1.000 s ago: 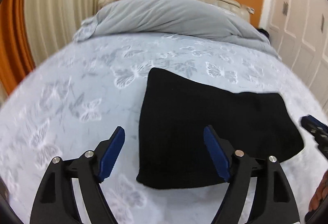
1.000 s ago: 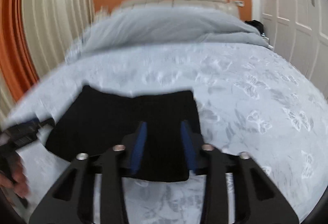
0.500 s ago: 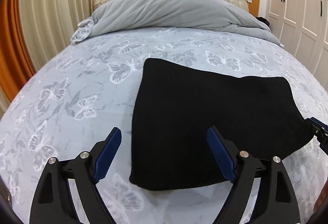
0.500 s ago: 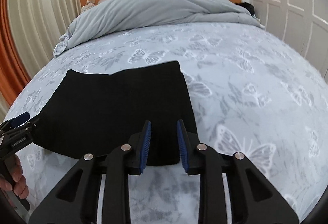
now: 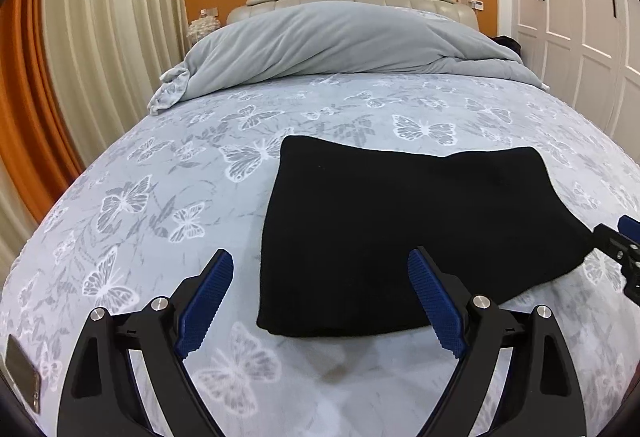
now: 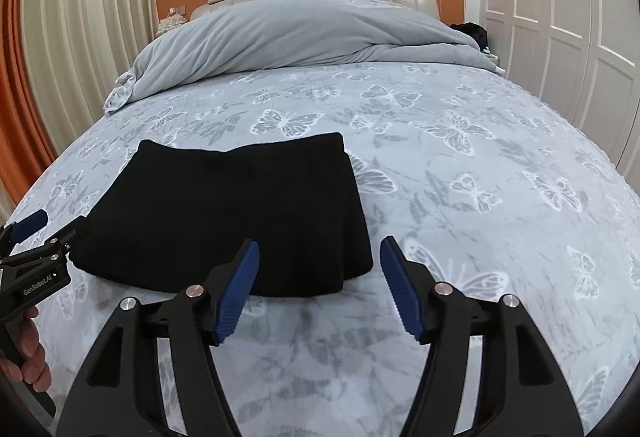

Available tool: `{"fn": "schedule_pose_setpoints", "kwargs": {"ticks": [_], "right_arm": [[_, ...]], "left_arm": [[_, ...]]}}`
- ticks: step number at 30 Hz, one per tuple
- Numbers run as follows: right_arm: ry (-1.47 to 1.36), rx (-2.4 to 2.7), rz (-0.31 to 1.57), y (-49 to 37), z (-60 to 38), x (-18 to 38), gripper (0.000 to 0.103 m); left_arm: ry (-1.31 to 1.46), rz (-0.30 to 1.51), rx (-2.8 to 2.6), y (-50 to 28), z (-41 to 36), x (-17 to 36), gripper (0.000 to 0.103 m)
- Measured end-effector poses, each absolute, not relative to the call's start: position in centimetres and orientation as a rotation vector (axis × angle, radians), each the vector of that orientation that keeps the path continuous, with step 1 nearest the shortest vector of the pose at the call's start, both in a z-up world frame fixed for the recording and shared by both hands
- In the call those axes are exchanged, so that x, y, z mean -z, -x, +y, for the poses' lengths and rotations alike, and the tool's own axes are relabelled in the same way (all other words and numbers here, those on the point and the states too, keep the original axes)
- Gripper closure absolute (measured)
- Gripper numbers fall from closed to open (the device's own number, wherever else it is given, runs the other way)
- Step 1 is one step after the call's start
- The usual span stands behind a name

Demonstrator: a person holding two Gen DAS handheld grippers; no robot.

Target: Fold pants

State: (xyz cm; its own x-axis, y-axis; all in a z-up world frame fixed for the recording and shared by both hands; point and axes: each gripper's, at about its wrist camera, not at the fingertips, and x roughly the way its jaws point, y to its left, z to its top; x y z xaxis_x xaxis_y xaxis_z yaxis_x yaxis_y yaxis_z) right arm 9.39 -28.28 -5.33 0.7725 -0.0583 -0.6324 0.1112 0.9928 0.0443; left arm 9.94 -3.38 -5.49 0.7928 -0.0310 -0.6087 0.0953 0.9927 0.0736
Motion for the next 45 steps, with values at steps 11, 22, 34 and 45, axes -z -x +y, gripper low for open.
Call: {"fn": "schedule_pose_setpoints", "kwargs": {"ticks": [11, 22, 34, 45], "right_arm": [[-0.115, 0.12, 0.708, -7.6, -28.9, 6.1, 0.008], [-0.124, 0.097, 0.711, -7.9, -27.8, 7.0, 0.008], [-0.181, 0.0, 0.744, -12.0, -29.6, 7.9, 0.022], [-0.209, -0.09, 0.82, -18.4, -29.5, 9.6, 0.037]], "left_arm": [[-0.107, 0.638, 0.091, -8.3, -4.6, 5.1, 0.016], [-0.11, 0.645, 0.098, -7.5, -5.4, 5.8, 0.016], [0.001, 0.703, 0.04, -10.5, -2.3, 5.8, 0.015], [0.075, 0.806, 0.016, -13.8, 0.2, 7.2, 0.015]]}}
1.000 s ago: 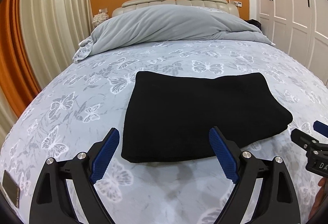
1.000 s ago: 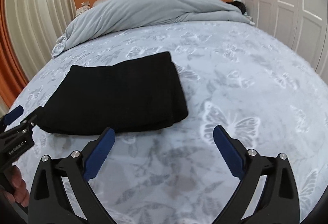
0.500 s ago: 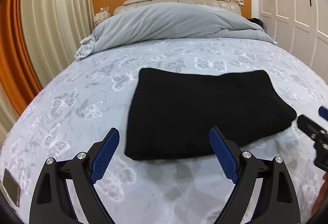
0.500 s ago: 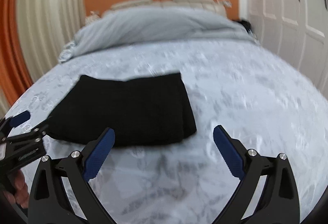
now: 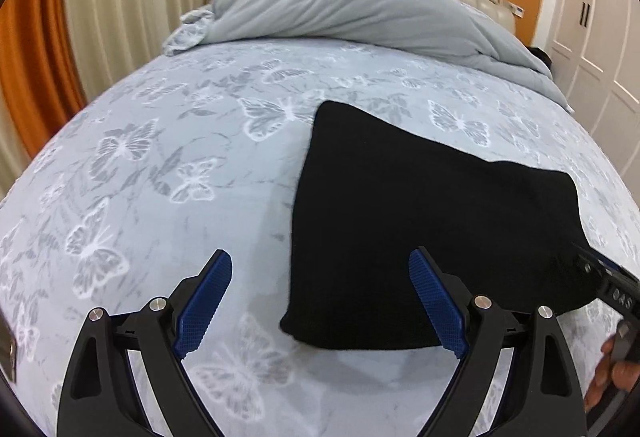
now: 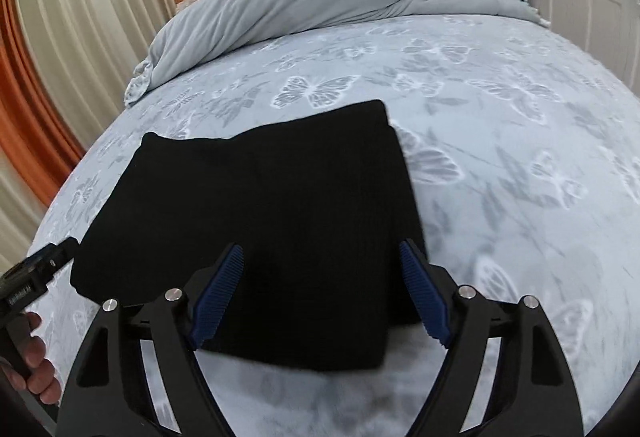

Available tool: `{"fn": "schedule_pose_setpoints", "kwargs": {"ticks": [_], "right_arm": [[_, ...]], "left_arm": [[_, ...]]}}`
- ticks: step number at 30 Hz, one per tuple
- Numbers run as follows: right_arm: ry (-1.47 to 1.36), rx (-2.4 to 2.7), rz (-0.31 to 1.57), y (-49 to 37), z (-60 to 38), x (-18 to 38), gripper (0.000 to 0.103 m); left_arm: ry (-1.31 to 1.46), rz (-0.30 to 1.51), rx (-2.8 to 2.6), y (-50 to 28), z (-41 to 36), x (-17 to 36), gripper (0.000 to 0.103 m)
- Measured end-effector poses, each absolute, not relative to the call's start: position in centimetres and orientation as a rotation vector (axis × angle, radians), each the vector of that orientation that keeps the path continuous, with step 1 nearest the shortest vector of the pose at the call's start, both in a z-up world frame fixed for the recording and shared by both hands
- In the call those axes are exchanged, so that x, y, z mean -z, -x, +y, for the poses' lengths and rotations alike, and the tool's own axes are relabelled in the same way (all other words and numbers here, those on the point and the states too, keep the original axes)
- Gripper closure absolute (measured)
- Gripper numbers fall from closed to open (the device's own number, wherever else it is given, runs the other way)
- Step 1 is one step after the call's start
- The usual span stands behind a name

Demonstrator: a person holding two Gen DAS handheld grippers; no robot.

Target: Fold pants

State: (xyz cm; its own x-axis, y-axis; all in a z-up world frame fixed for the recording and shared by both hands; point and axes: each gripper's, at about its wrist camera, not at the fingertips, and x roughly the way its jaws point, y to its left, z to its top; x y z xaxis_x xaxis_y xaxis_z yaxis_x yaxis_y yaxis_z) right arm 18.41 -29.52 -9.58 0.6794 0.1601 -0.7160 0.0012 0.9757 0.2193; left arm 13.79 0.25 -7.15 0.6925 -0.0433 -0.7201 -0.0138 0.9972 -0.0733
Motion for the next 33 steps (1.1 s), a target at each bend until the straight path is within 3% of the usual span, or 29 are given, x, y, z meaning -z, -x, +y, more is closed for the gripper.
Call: {"fn": "schedule_pose_setpoints", "kwargs": {"ticks": [1, 3, 7, 8, 12, 13, 15, 21, 22, 23, 24, 25, 27, 28, 30, 33], "right_arm": [[-0.202, -0.079, 0.819, -18.6, -29.6, 9.7, 0.045], [-0.225, -0.09, 0.797, -18.6, -30.2, 9.1, 0.083], [-0.237, -0.12, 0.732, -18.3, -31.0, 6.6, 0.085], [-0.19, -0.096, 0.76, -18.9, -31.2, 7.4, 0.084], [-0.284, -0.032, 0.817, -19.3, -33.4, 9.3, 0.039], [-0.298, -0.032, 0.823, -19.3, -33.7, 8.9, 0.038], [-0.319, -0.046, 0.81, -19.1, -34.1, 8.3, 0.012], [-0.448, -0.15, 0.928, -20.1, -33.3, 12.1, 0.011], [-0.439, -0.159, 0.91, -20.0, -33.1, 12.1, 0.018], [-0.427, -0.179, 0.894, -20.1, -32.8, 11.9, 0.032], [-0.441, -0.194, 0.887, -20.0, -32.8, 11.6, 0.053], [-0.49, -0.218, 0.88, -19.9, -33.1, 11.1, 0.061], [-0.53, -0.257, 0.856, -19.3, -33.2, 9.7, 0.07], [-0.537, -0.268, 0.847, -18.9, -33.1, 9.1, 0.07], [-0.56, -0.31, 0.833, -17.1, -32.9, 7.6, 0.07], [-0.53, -0.331, 0.864, -13.3, -32.9, 6.3, 0.069]], "left_arm": [[0.083, 0.816, 0.021, -14.1, 0.2, 7.5, 0.015], [0.095, 0.837, 0.037, -14.6, 0.3, 8.2, 0.015], [0.139, 0.85, 0.07, -15.5, 0.8, 9.1, 0.015], [0.143, 0.846, 0.08, -15.6, 0.8, 9.2, 0.015], [0.112, 0.846, 0.095, -16.0, 0.3, 9.9, 0.015], [0.108, 0.846, 0.095, -16.1, 0.3, 10.1, 0.015], [0.126, 0.848, 0.111, -16.3, 0.5, 10.2, 0.015], [0.331, 0.954, 0.186, -19.0, 2.7, 12.3, 0.01], [0.39, 0.967, 0.198, -19.4, 3.3, 12.8, 0.01], [0.416, 0.96, 0.205, -19.6, 3.6, 13.0, 0.01], [0.421, 0.944, 0.218, -19.8, 3.6, 12.9, 0.012], [0.419, 0.94, 0.24, -19.9, 3.4, 12.8, 0.014], [0.46, 0.948, 0.333, -20.1, 3.1, 12.7, 0.067], [0.479, 0.948, 0.323, -19.8, 3.1, 12.0, 0.077], [0.451, 0.913, 0.329, -18.6, 3.0, 10.0, 0.084], [0.446, 0.924, 0.378, -15.8, 3.3, 7.4, 0.084]]}}
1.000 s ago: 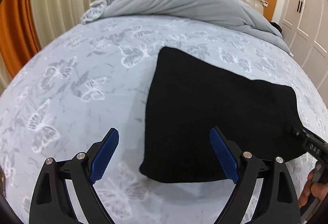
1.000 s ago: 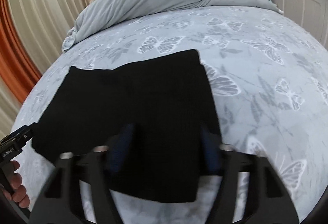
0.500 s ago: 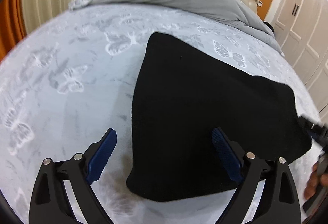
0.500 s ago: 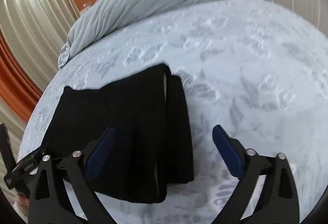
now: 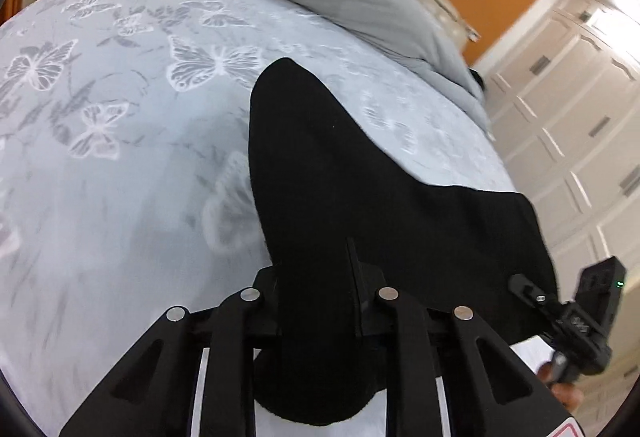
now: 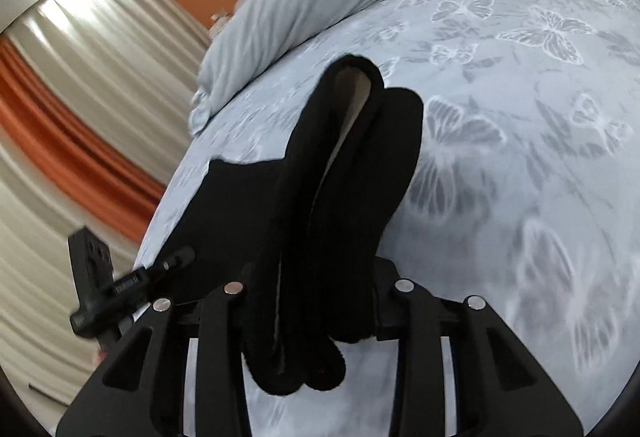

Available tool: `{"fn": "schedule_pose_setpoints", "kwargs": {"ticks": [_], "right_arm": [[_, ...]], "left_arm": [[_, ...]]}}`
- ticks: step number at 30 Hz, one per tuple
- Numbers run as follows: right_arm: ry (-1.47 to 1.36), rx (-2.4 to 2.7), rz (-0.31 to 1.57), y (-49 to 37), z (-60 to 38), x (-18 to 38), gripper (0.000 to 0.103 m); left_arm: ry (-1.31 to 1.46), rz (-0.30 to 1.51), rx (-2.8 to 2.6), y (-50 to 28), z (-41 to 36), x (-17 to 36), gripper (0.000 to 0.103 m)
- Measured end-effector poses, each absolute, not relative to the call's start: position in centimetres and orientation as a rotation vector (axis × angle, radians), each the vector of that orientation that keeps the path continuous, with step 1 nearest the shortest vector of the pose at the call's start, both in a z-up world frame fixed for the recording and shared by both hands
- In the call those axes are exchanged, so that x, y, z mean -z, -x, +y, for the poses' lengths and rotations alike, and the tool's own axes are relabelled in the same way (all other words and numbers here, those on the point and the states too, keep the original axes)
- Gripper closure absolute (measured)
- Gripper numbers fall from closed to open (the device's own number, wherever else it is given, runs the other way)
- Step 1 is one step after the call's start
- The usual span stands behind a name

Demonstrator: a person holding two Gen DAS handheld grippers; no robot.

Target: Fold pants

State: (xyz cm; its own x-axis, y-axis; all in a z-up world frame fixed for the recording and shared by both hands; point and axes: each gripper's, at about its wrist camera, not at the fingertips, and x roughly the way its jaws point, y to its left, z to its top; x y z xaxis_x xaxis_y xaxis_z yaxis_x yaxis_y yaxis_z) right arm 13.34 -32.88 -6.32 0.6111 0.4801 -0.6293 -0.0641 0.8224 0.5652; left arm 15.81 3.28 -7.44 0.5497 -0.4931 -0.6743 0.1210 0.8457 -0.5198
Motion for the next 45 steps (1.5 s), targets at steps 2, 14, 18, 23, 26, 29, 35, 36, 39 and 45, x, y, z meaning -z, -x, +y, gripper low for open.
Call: {"fn": "schedule_pose_setpoints", "kwargs": {"ticks": [2, 14, 18, 23, 26, 29, 35, 36, 39, 45], "right_arm": [[-0.496, -0.335, 0.927, -10.6, -33.1, 6.9, 0.063], [-0.271, -0.124, 0.815, -12.5, -31.1, 7.2, 0.034], [-0.251, -0.147, 0.901, -15.2, -29.0, 8.8, 0.076], [-0.117, -0.23, 0.678, -12.9, -25.6, 0.9, 0.084], [-0.047, -0.111, 0.714, -13.8, -27.1, 2.1, 0.08], [-0.096, 0.011, 0.927, -15.3, -30.7, 8.9, 0.07], [-0.184, -0.041, 0.76, -9.1, -31.7, 4.1, 0.009], [-0.165, -0.025, 0.765, -8.1, -31.7, 4.6, 0.005], [-0.202, -0.035, 0.904, -8.7, -31.9, 7.6, 0.005], [-0.451, -0.171, 1.039, -10.2, -32.4, 11.3, 0.005]], "left_arm": [[0.438, 0.955, 0.406, -12.8, 3.7, 6.4, 0.083], [0.195, 0.956, 0.167, -10.3, 0.9, 8.8, 0.037], [0.109, 0.923, 0.11, -9.9, 0.0, 8.8, 0.037], [-0.015, 0.786, 0.029, -9.2, -0.5, 7.1, 0.028], [-0.022, 0.754, 0.049, -8.7, -0.6, 6.6, 0.023], [-0.035, 0.776, 0.071, -8.9, -1.1, 7.2, 0.022], [0.024, 0.882, 0.098, -9.5, -0.7, 8.6, 0.02], [0.046, 0.895, 0.102, -9.4, -0.4, 8.7, 0.017], [0.134, 0.962, 0.116, -9.6, 0.8, 9.9, 0.016], [0.202, 0.98, 0.151, -9.7, 0.7, 10.4, 0.016]]}}
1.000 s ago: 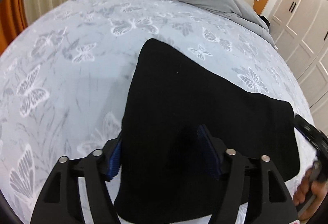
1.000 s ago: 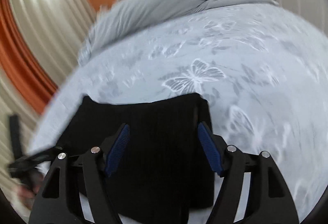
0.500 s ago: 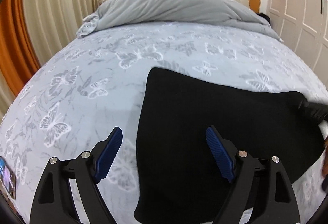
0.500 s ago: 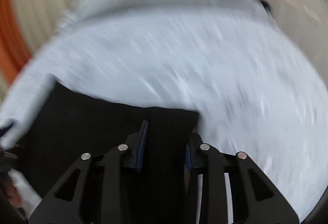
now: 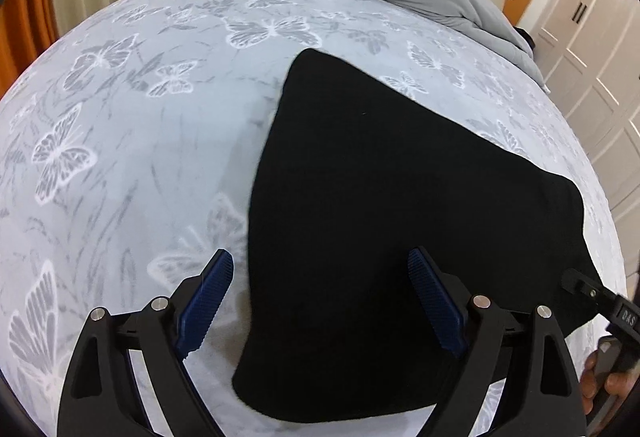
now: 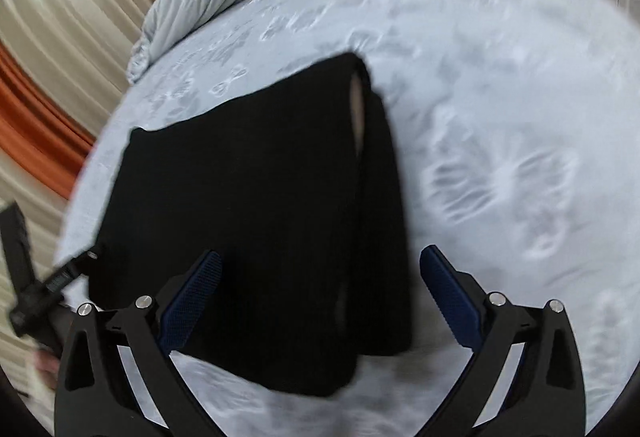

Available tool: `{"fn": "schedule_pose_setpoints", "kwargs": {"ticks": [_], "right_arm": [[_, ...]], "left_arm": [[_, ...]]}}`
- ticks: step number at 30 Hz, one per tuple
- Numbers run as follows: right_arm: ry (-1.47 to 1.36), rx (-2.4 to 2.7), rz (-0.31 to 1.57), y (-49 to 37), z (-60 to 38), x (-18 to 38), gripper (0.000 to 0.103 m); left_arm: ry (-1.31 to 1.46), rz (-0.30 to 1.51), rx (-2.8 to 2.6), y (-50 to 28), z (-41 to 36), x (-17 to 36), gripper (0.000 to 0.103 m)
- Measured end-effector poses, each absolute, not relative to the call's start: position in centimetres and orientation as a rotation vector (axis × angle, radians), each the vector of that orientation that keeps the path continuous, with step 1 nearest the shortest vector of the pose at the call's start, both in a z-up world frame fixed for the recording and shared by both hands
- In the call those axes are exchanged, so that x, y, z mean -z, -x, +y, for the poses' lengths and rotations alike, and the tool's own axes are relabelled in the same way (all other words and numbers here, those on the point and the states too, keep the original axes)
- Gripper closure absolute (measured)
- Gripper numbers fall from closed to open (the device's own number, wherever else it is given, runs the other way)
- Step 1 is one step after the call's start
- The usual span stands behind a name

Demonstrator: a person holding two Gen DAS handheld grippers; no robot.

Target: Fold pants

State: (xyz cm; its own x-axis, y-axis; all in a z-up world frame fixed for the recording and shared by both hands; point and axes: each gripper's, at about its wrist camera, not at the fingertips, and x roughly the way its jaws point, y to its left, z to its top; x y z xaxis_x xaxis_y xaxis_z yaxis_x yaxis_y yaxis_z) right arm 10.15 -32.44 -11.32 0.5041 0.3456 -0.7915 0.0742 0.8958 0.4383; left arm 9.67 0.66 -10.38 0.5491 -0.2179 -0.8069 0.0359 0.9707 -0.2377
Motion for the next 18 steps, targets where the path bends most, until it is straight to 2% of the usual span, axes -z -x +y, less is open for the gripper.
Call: {"fn": "schedule_pose_setpoints", "kwargs": {"ticks": [11, 12, 15, 16, 17, 18], "right_arm": [[-0.436, -0.168, 1.01, -9.8, -31.9, 11.8, 0.005], [-0.438, -0.17, 1.008, -9.9, -31.9, 11.9, 0.005], [-0.444, -0.169, 0.995, -10.3, -32.1, 12.0, 0.006], [-0.436, -0.169, 0.99, -10.3, -32.0, 12.0, 0.01], [-0.435, -0.174, 0.982, -10.2, -32.0, 11.9, 0.02], [-0.448, -0.187, 0.973, -10.2, -31.9, 11.8, 0.036]], "left_arm": [[0.455, 1.063, 0.309, -12.1, 1.5, 12.8, 0.009], [0.472, 1.063, 0.317, -12.6, 1.6, 12.9, 0.005], [0.494, 1.044, 0.318, -13.9, 1.1, 13.0, 0.005], [0.48, 1.031, 0.316, -14.0, 0.7, 13.1, 0.005], [0.466, 1.021, 0.315, -13.9, 0.4, 13.0, 0.005], [0.468, 1.015, 0.318, -13.7, 0.3, 12.8, 0.007]]}}
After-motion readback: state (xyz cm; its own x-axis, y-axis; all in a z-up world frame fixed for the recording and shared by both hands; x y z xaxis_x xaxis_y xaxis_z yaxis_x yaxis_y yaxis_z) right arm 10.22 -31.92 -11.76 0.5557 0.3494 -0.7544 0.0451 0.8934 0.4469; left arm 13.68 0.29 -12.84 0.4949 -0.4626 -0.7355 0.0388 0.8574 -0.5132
